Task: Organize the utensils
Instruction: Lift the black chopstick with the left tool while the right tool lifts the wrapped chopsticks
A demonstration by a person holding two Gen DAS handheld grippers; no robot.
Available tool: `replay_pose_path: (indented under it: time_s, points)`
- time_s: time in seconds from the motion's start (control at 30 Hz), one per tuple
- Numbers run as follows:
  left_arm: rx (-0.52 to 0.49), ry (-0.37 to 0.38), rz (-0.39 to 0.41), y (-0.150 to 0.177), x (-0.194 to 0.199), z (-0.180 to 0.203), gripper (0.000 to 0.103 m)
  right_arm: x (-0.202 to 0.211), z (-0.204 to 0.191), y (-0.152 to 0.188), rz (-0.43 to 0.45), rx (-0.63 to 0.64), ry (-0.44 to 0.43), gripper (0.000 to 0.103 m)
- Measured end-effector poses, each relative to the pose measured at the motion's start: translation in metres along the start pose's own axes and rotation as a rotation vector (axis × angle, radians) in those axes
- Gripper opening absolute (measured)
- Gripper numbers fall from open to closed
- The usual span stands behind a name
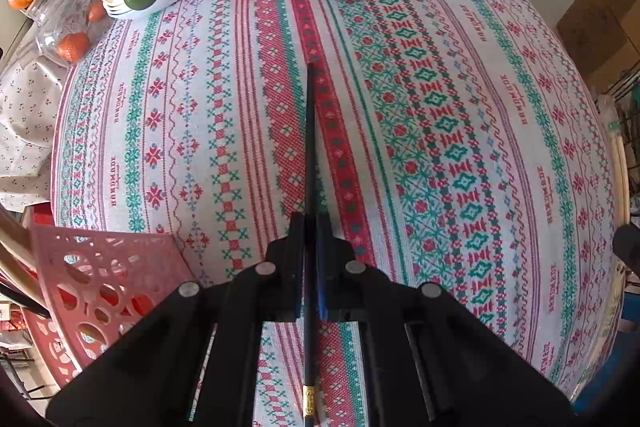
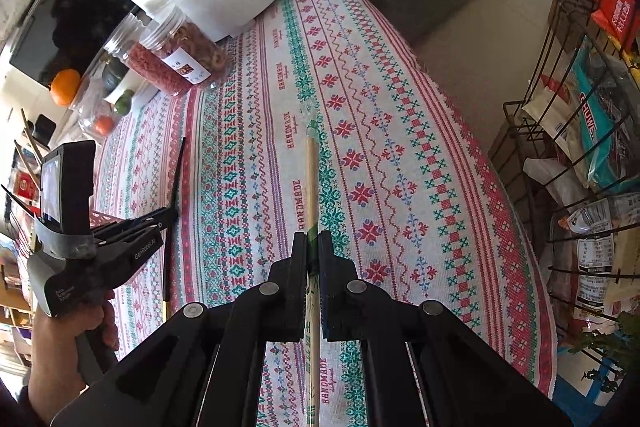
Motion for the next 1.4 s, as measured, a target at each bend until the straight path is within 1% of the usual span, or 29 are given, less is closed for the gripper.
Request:
replay_pose_path:
  time_s: [0.1,0.2,0.33,0.43,0.53,0.63,0.73,0.8,0.87,0.93,1.1,1.23,1.4]
  points:
    - [-0.008,0.065,0.05,0.012,0.02,0.001,0.007,0.006,-0.005,-0.001,0.023,0.008,-0.001,0.005]
    - [-0.029,0.128,0.118,0.027,0.052,-0.001,0.007,0.016,-0.012,-0.003,0.054,0.031,0.003,0.005]
    - [-0.065,0.207,0.241,0.047,0.106,-0.005,0.006,0.032,-0.024,-0.003,0.098,0.04,-0.014,0.005]
    - [-0.07,0.248,0.355,0.062,0.15,-0.017,0.006,0.046,-0.038,-0.004,0.132,0.054,-0.029,0.005]
    - [-0.036,0.288,0.48,0.075,0.19,-0.039,0.006,0.059,-0.052,-0.007,0.171,0.076,-0.041,0.005]
    - [0.011,0.311,0.61,0.075,0.217,-0.064,0.006,0.069,-0.064,-0.01,0.21,0.082,-0.055,0.005]
    - [0.058,0.325,0.705,0.072,0.241,-0.086,0.006,0.074,-0.076,-0.012,0.233,0.094,-0.064,0.005]
    - [0.091,0.336,0.751,0.069,0.254,-0.103,0.006,0.076,-0.085,-0.013,0.242,0.111,-0.066,0.005]
    - [0.127,0.352,0.776,0.066,0.259,-0.116,0.006,0.076,-0.093,-0.014,0.248,0.126,-0.066,0.005]
    - [0.161,0.364,0.782,0.064,0.259,-0.126,0.006,0.075,-0.099,-0.015,0.248,0.134,-0.069,0.005]
    - [0.217,0.366,0.775,0.065,0.255,-0.14,0.006,0.069,-0.11,-0.014,0.239,0.145,-0.075,0.005]
    - [0.232,0.363,0.729,0.069,0.248,-0.145,0.006,0.064,-0.112,-0.014,0.23,0.148,-0.071,0.005]
    - [0.216,0.332,0.651,0.067,0.224,-0.139,0.006,0.064,-0.114,-0.013,0.241,0.153,-0.074,0.005]
Point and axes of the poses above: each gripper's, at about its wrist camera, not at the fingertips, and x roughly against the way its jaws point, z to its right, y to its underside, the point moved 7 cm from there along -x, roughly the way its jaws point, and after that the axes turned 6 degrees about x, right-handed, at the moved point
